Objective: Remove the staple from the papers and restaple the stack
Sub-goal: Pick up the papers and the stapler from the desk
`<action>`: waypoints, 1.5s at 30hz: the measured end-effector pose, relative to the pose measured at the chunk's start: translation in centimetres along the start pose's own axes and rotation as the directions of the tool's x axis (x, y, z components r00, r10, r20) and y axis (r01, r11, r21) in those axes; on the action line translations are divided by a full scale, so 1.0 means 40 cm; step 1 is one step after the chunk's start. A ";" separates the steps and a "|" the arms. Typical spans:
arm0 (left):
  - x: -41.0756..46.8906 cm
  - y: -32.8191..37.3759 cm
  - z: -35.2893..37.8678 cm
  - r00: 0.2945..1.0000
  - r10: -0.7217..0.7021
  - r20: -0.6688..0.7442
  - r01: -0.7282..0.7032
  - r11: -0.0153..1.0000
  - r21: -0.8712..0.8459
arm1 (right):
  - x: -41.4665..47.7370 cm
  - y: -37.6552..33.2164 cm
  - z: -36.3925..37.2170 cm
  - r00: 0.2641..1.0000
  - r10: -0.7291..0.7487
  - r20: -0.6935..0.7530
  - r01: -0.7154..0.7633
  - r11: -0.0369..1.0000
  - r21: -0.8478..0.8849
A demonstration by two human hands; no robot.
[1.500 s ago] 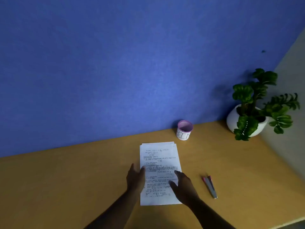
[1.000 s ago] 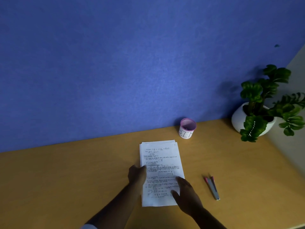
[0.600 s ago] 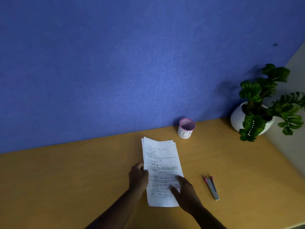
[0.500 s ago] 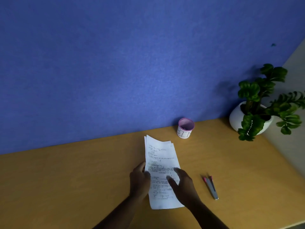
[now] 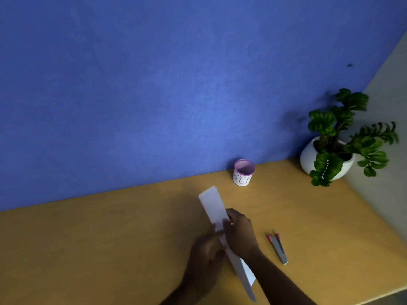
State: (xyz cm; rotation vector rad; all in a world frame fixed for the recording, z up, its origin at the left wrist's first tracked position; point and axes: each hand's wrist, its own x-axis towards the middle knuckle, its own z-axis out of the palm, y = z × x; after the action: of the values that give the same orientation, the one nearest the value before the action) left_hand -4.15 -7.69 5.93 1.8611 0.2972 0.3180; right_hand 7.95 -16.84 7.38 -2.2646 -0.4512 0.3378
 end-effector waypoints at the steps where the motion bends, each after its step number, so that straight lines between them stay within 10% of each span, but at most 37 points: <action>1: 0.013 -0.009 -0.024 0.997 0.018 -0.073 -0.013 0.998 0.058 | -0.002 0.002 -0.016 1.000 -0.004 0.017 0.004 1.000 0.015; 5: 0.104 -0.004 -0.144 0.964 -0.031 -0.263 0.075 0.984 0.159 | -0.006 0.000 -0.082 0.983 -0.065 0.173 0.051 0.995 0.086; 12: 0.213 0.081 -0.272 0.911 -0.305 0.276 0.308 0.951 0.033 | -0.017 -0.047 -0.181 0.869 -0.149 0.472 0.042 0.973 0.229; 19: 0.202 0.082 -0.256 0.887 -0.345 0.307 0.380 0.923 -0.062 | 0.022 -0.042 -0.186 0.821 -0.206 0.533 0.128 0.975 0.180; 24: 0.194 0.074 -0.260 0.880 -0.417 0.226 0.455 0.877 -0.153 | 0.068 0.018 -0.172 0.942 -0.236 0.239 0.227 0.972 0.064; 30: 0.186 0.034 -0.274 0.875 -0.483 0.038 0.479 0.853 -0.205 | 0.095 0.165 -0.221 0.977 0.056 -0.205 -0.065 0.997 -0.039; 37: 0.184 -0.015 -0.275 0.855 -0.511 -0.087 0.481 0.845 -0.231 | 0.059 0.343 -0.213 0.913 0.386 -0.134 -0.407 0.889 -0.211; 45: 0.169 -0.006 -0.239 0.820 -0.554 -0.146 0.491 0.811 -0.318 | 0.014 0.421 -0.126 0.899 0.431 -0.078 -0.417 0.788 -0.453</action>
State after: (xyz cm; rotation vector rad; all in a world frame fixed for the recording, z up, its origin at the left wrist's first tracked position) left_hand -1.32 3.27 9.01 1.4012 0.8749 0.1760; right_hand 13.93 -30.49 -1.98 -2.8326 -0.0156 0.5380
